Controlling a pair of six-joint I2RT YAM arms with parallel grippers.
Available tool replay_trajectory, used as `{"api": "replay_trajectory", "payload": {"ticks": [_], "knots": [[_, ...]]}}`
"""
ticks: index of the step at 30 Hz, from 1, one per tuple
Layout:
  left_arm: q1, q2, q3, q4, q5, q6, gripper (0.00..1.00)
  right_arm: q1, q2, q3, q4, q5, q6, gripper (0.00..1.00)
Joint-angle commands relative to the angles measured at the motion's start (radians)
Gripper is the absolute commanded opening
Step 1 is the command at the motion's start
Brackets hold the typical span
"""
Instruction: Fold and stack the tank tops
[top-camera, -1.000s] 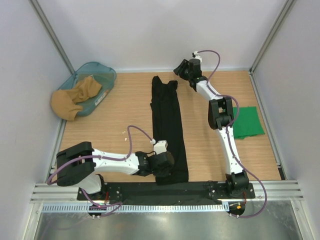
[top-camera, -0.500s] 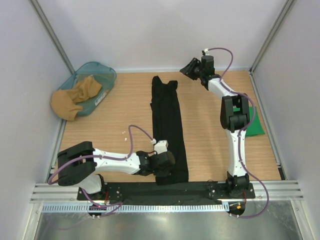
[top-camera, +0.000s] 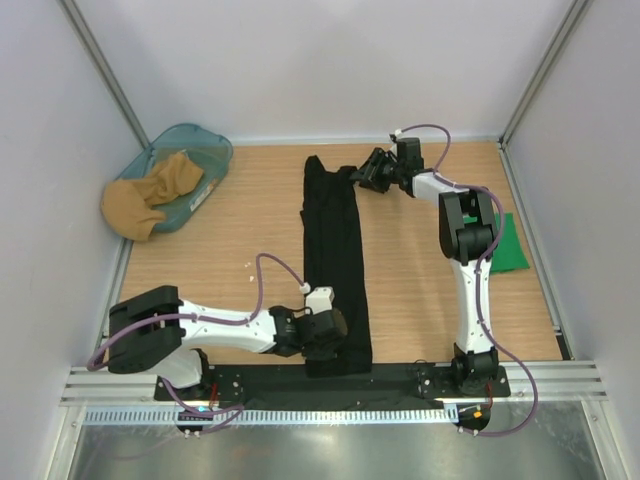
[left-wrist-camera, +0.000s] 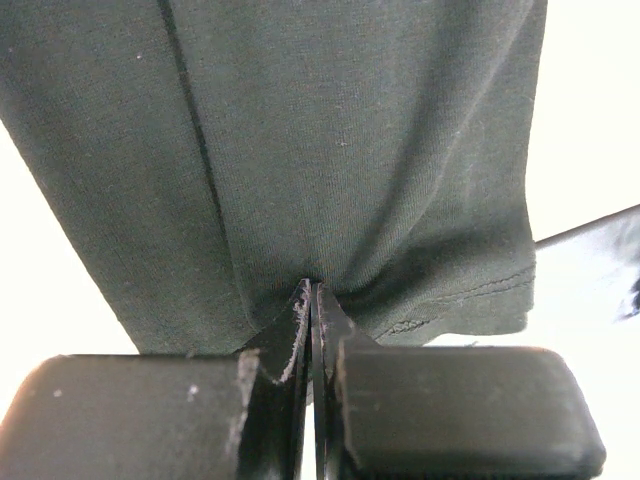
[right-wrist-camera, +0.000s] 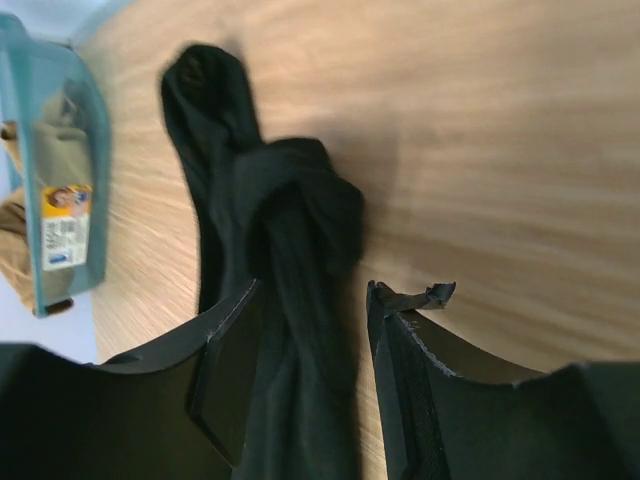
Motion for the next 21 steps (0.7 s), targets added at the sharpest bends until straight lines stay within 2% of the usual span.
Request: {"api": "replay_trajectory", "payload": {"ticks": [1,7,15,21], "knots": [[-0.024,-0.012,-0.062,-0.196,0.002,-0.003,0.0,0.001,-0.082,-0.053,0.0,-0.025,-0.038,0.52],[-0.032,-0.083,-0.117,-0.213,-0.007,-0.038,0.0,0.009,-0.094,-0.102,-0.024,-0.053,-0.048,0.51],[-0.032,-0.078,-0.114,-0.228,-0.015,-0.038,0.0,0.02,-0.132,-0.196,-0.001,-0.091,-0.034,0.49],[-0.033,-0.077,-0.119,-0.228,-0.012,-0.04,0.0,0.036,-0.093,-0.124,-0.105,-0.085,-0.046,0.48]]}}
